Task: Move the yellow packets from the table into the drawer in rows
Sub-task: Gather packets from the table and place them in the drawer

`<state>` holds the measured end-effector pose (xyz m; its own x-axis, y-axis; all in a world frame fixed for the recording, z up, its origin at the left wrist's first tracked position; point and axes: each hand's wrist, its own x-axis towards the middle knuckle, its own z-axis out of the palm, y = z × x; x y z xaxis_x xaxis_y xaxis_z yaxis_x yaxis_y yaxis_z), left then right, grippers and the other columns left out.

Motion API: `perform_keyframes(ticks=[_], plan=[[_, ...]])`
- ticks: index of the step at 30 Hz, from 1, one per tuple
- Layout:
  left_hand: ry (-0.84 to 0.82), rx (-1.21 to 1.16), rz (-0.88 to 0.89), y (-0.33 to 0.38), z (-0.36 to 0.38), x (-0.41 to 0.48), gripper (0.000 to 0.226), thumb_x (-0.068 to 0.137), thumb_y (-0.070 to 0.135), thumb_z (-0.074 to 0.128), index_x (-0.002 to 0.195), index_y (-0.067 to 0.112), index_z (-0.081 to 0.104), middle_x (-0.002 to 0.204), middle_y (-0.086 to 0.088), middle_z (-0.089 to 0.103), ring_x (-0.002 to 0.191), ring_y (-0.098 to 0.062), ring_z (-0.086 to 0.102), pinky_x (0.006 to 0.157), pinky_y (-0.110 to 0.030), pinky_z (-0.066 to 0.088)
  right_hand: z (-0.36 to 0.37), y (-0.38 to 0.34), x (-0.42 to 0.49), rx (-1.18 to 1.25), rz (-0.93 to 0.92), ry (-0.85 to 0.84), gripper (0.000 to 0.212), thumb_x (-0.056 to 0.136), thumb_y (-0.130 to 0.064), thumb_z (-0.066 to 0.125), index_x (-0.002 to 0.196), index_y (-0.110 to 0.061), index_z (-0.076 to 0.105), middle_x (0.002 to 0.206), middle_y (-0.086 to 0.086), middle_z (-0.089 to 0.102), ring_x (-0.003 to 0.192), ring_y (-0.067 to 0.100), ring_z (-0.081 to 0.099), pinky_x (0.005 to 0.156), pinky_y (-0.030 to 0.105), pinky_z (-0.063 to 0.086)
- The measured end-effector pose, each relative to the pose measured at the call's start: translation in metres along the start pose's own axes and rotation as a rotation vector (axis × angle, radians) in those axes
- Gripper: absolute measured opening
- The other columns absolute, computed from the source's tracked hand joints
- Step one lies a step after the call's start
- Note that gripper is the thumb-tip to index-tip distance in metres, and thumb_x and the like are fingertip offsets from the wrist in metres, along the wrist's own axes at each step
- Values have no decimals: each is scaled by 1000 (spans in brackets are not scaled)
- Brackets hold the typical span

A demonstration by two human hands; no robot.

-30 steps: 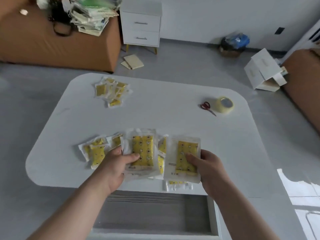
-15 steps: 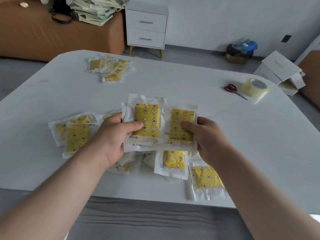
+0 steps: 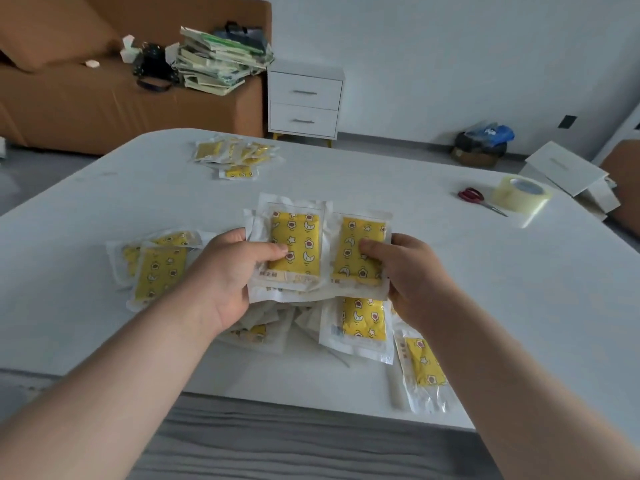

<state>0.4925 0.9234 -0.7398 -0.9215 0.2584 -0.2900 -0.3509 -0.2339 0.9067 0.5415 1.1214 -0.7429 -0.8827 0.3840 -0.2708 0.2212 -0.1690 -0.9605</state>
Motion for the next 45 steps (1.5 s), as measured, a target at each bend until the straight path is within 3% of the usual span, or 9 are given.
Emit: perform_keyframes(ticks=[6,10,15,18,22,34,38,41,45], plan=[[9,-17,-35,8,-11,-26,60,75,-7,64,133,-3,48,107,-25,70,94,-40,70,84,-57,55,-6,-5,-31,-14,-10,-13,14,84,-4,70,98,-8,69,93,12,76,83,29,74,79,48,60],[26,-6,-21,15,-29,-58,107,48,1,79,145,7,34,120,-20,66,102,-38,68,88,-62,50,-4,-12,-62,-9,41,-51,17,85,-1,67,101,-6,68,97,14,75,87,31,74,82,49,59],[38,15,-69,13,-60,-100,120,34,11,90,143,11,39,121,-18,65,108,-38,64,93,-62,47,7,-9,-108,-24,151,-108,21,86,4,64,105,-4,67,99,15,75,89,32,73,79,49,59],[48,2,-125,8,-67,-127,69,72,-5,71,134,11,47,113,-20,69,101,-38,68,85,-58,53,9,3,-131,-31,232,-153,22,87,5,63,106,-4,67,99,16,75,90,33,73,78,49,59],[53,96,-195,-2,-75,-148,39,82,-11,56,118,4,60,102,-21,72,81,-33,72,64,-44,60,5,23,-153,-50,313,-167,25,85,5,66,109,-3,66,95,15,76,85,32,74,73,49,60],[117,485,-389,-56,-121,-171,28,82,-19,57,100,0,66,88,-23,74,83,-38,71,71,-46,56,20,107,-168,-267,516,-247,17,88,3,63,102,-5,68,97,16,75,89,33,73,79,53,58],[180,584,-423,-82,-133,-145,29,78,-17,63,101,0,66,92,-20,74,89,-34,70,84,-45,54,27,140,-151,-282,588,-177,16,86,4,64,101,-2,67,95,18,75,87,34,73,79,54,58],[227,690,-416,-103,-132,-124,21,79,-13,64,95,0,62,89,-16,68,81,-27,64,71,-32,52,36,161,-132,-272,616,-100,20,82,3,66,101,-2,66,95,19,73,85,35,72,78,56,57],[280,824,-393,-125,-128,-98,23,81,-7,66,97,4,54,87,-10,57,88,-26,56,77,-32,46,52,188,-114,-304,616,14,16,81,-5,70,96,-2,64,95,16,72,88,29,71,85,45,58]])
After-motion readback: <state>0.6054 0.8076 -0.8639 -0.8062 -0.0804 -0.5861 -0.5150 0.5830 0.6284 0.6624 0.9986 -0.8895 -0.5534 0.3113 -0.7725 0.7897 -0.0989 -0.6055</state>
